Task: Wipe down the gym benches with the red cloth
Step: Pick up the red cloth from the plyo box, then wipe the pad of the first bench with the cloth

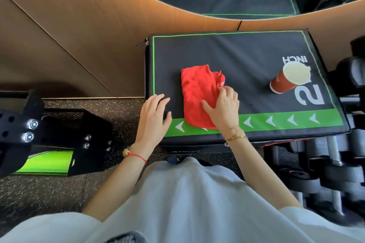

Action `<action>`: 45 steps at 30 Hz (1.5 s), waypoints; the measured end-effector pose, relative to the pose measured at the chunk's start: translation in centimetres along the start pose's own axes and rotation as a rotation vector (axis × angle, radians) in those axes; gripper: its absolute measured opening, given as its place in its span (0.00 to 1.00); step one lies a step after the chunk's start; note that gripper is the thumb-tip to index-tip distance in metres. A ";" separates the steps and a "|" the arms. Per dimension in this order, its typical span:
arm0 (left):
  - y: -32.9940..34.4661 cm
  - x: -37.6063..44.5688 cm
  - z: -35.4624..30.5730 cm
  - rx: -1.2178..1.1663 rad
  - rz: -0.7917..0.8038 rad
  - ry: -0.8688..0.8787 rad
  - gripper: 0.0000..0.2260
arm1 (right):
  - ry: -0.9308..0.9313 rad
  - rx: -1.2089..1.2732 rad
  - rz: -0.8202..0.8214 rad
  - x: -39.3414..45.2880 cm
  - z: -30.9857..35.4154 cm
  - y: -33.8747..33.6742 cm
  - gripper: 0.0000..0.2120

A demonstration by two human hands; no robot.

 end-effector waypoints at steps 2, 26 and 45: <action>0.1 0.0 0.1 -0.010 -0.016 -0.004 0.18 | 0.004 0.036 0.000 0.1 0.3 0.1 0.25; -0.4 -0.5 -0.2 -0.043 -0.010 0.060 0.16 | 0.232 0.786 0.045 -4.5 -0.4 -1.9 0.11; -5.9 -2.9 1.5 -0.210 0.236 0.739 0.14 | 0.562 0.744 -0.558 -22.4 5.0 -0.9 0.11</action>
Point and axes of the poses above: each hand's wrist, its own x-axis towards the middle knuckle, its own y-axis out of the palm, z = x × y, the point moved 5 cm from there along x, towards the middle knuckle, and after that the axes turned 7 degrees about x, right-handed, at the moved point
